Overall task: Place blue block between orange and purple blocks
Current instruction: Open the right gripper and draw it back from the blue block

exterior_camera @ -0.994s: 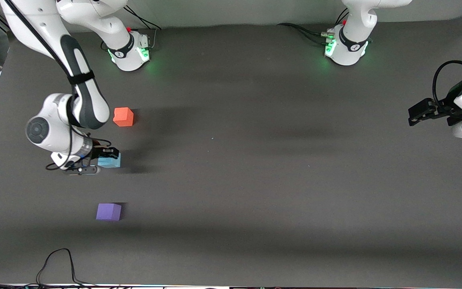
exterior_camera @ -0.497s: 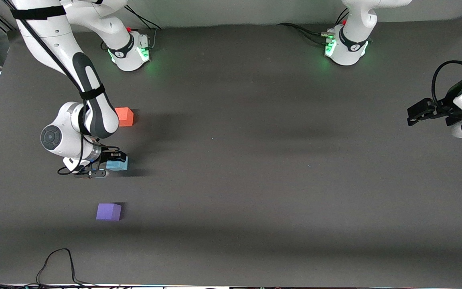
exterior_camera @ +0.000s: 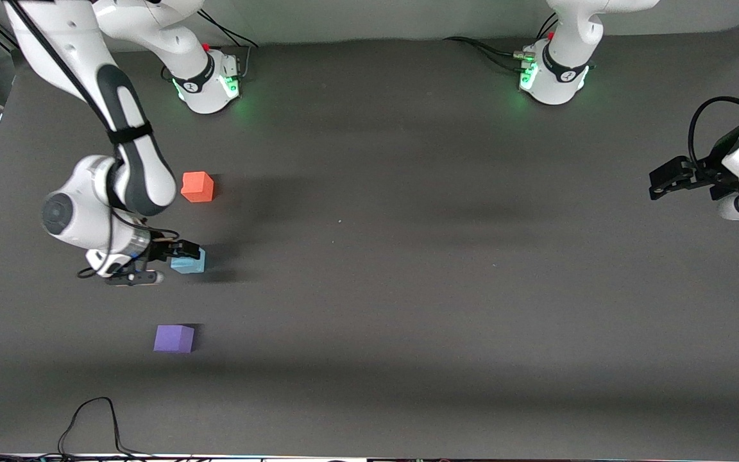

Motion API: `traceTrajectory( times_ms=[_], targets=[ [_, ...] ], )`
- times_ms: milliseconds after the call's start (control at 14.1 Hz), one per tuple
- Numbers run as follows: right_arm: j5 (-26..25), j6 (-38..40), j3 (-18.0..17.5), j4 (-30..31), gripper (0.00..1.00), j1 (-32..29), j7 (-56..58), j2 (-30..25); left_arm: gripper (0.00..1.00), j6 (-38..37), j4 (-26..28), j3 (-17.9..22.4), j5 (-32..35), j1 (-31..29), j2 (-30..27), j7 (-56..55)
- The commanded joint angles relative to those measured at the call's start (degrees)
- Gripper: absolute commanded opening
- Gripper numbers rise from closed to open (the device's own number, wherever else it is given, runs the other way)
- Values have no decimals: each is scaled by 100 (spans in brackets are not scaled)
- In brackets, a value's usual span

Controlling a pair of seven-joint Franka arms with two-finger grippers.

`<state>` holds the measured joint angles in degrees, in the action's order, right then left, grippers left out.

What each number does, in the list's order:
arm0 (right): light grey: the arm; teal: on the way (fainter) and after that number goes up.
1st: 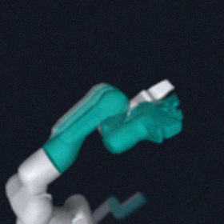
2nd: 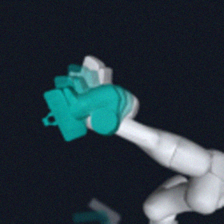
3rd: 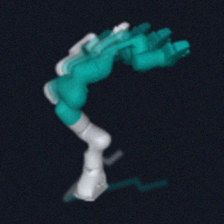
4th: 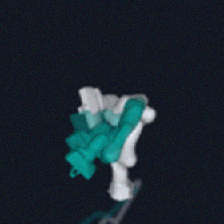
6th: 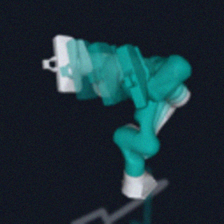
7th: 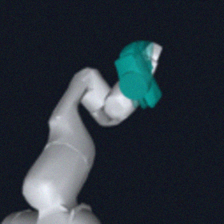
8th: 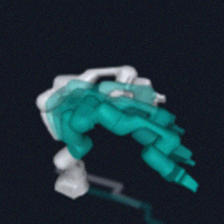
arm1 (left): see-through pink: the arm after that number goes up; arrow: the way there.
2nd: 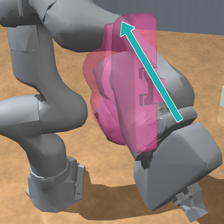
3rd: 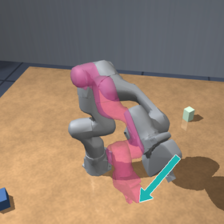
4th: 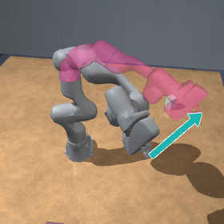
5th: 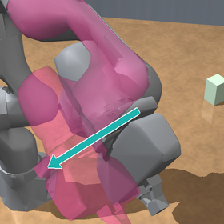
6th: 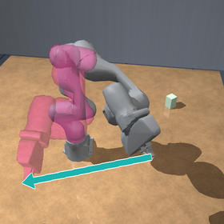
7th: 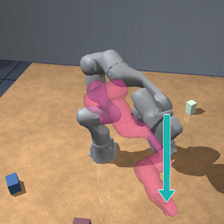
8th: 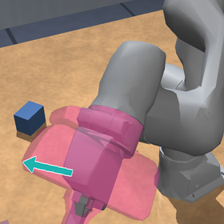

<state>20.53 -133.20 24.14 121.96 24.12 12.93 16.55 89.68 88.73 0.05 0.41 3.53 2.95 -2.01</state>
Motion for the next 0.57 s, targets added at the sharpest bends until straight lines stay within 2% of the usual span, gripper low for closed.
traceTrajectory(
  times_ms=[0, 142, 284, 497],
  targets=[
    [-40, 486, 143, -22, 100, 57, 122, -819, 100, -74, 74, -22, -68, -54, -93, 96],
    [-521, 1178, 222, -565, 100, 57, -43, -1004, 100, -56, 74, -22, -68, -54, -93, 104],
    [-935, 2371, 275, -1416, 100, 57, -447, -1119, 100, -65, 65, -22, -68, -37, -93, 87],
    [-1034, 3482, 371, -2289, 100, 57, -519, -1294, 100, -12, 65, -31, -68, -10, -102, 87]
  ],
)
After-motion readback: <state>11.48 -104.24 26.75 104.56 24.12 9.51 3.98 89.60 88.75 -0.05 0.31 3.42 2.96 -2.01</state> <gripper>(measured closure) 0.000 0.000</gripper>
